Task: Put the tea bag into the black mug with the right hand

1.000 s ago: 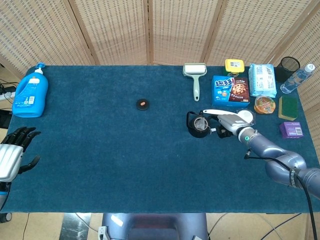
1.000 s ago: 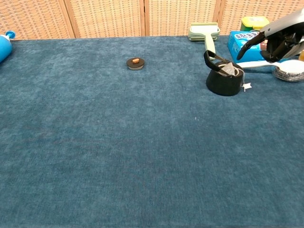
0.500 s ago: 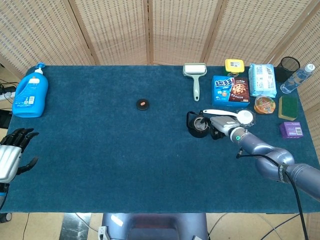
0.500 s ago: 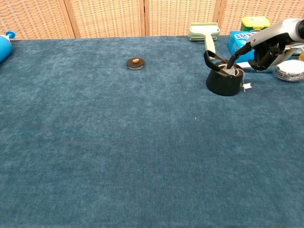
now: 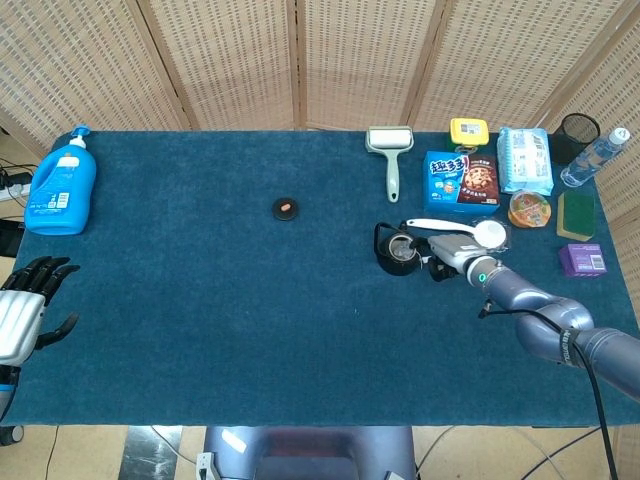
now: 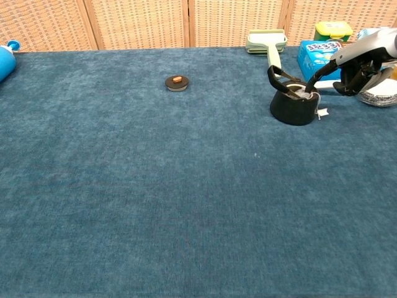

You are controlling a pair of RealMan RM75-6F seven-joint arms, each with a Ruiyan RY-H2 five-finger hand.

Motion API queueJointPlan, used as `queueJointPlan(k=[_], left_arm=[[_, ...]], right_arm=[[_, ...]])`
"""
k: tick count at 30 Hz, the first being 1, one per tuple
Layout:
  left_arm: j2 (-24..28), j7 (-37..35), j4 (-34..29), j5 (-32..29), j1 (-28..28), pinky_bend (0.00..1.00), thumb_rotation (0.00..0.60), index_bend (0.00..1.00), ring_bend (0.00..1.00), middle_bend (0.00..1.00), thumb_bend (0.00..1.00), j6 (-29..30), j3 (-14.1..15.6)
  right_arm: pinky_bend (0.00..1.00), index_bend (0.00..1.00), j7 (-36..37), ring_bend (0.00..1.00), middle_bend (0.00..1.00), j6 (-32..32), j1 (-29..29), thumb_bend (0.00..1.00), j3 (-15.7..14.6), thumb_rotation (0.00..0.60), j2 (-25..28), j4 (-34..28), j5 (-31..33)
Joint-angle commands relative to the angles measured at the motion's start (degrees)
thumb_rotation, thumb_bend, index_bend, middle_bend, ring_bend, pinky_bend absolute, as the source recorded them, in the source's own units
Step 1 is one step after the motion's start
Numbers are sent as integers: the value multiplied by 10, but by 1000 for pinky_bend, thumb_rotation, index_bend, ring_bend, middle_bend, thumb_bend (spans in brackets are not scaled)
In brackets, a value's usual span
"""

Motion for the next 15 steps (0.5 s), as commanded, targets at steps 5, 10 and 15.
queueJointPlan(k=[5, 10, 15], left_arm=[[0, 0, 1, 0, 0, 218, 600, 212, 133, 179, 314, -1, 0], [-2, -1, 2, 1, -1, 218, 600, 213, 133, 179, 313, -2, 0], [-3, -5, 6, 1, -2, 218, 600, 214, 134, 179, 315, -2, 1]], right_arm=[[1000, 132, -6, 1000, 1000, -4, 2, 864, -9, 600, -2, -1, 7], [1000, 132, -8, 1000, 1000, -2, 1, 863, -9, 600, 1, -13, 9], [1000, 132, -8, 1000, 1000, 4, 1, 861, -4, 600, 5, -28, 11]])
